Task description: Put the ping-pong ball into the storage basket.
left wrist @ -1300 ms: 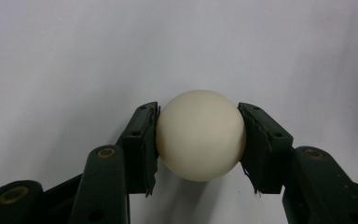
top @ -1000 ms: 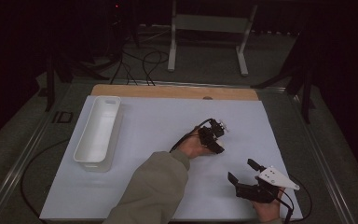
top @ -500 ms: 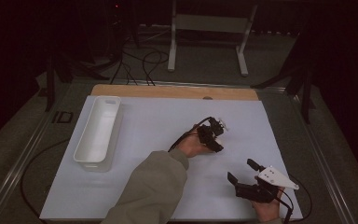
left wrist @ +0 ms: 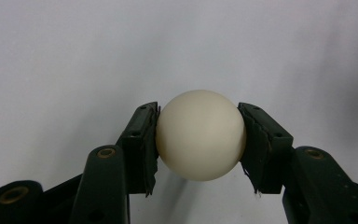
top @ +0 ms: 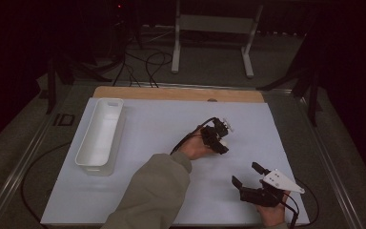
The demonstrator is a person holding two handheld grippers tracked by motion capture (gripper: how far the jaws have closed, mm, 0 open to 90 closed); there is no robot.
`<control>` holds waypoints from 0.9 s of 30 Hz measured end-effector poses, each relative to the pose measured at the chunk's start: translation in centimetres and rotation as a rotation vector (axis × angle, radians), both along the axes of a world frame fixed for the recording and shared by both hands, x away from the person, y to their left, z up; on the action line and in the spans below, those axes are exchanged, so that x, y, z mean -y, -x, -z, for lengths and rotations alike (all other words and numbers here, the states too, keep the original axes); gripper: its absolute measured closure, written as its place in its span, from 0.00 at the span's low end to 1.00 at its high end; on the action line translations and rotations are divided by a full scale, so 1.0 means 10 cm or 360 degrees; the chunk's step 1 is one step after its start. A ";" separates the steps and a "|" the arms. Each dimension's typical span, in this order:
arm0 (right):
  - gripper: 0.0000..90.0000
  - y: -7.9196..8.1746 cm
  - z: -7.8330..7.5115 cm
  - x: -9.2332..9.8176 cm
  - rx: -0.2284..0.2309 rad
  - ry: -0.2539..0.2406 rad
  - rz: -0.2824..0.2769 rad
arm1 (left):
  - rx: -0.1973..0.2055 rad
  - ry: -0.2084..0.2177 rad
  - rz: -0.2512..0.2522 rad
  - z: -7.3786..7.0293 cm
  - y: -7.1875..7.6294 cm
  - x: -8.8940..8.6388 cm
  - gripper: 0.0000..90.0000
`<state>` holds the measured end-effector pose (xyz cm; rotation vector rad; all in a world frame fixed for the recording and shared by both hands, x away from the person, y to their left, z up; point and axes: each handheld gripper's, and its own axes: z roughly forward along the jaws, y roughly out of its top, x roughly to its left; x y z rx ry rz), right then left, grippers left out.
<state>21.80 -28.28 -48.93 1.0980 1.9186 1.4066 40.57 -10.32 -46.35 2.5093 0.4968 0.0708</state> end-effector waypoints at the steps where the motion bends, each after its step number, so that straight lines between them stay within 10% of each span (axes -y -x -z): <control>1: 0.08 0.00 0.00 0.00 0.0000 0.0000 0.0000 | 0.0000 0.0000 0.0000 0.00 0.00 0.00 0.57; 27: 0.08 -0.01 0.00 -0.02 -0.0007 -0.0005 -0.0005 | 0.0012 0.0003 0.0019 -0.15 0.03 -0.07 0.57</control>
